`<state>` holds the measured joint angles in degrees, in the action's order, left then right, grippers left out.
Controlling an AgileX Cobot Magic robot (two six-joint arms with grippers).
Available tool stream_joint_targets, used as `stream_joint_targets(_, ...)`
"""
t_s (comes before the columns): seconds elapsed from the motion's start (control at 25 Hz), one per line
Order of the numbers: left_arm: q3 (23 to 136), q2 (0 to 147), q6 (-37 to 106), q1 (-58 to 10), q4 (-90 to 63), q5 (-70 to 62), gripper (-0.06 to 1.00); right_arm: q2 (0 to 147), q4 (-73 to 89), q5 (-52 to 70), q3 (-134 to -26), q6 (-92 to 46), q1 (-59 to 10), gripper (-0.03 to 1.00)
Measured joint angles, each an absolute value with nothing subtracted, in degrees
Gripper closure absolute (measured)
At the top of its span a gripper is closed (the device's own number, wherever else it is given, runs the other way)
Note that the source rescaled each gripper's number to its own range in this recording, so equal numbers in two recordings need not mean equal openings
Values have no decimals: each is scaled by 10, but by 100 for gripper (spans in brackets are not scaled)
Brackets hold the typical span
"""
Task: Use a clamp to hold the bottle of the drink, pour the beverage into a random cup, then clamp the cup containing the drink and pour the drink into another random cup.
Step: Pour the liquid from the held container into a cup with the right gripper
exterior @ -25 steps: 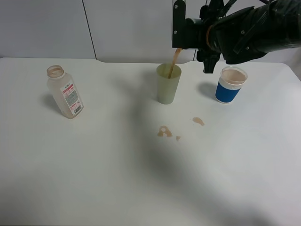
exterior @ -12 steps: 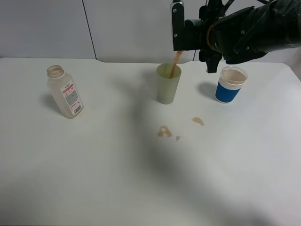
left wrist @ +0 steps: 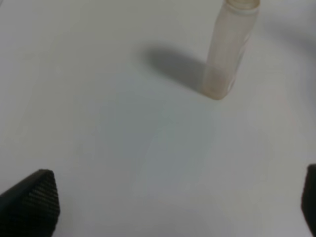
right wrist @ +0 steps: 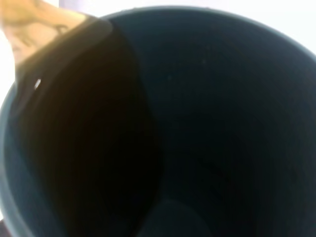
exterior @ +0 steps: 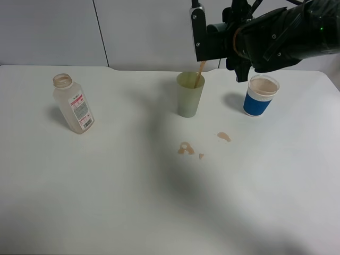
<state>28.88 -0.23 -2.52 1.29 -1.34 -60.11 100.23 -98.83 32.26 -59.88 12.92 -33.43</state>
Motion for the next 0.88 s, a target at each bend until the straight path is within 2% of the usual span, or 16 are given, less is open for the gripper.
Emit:
stream_joint_targets(0.32,289,-2,-25,13,-13,-601,-6,1002,-988,323,-599,77,-334,97)
stream_joint_targets(0.52,289,-2,-25,13,-13,-601,-6,1002,-989,323,-599,93,-334,97)
stream_joint_targets(0.64,289,-2,-25,13,-13,-601,-6,1002,-989,323,-599,176,-334,97)
stream_joint_targets(0.88,289,-2,-25,13,-13,-601,-6,1002,-989,322,-599,459,-334,97)
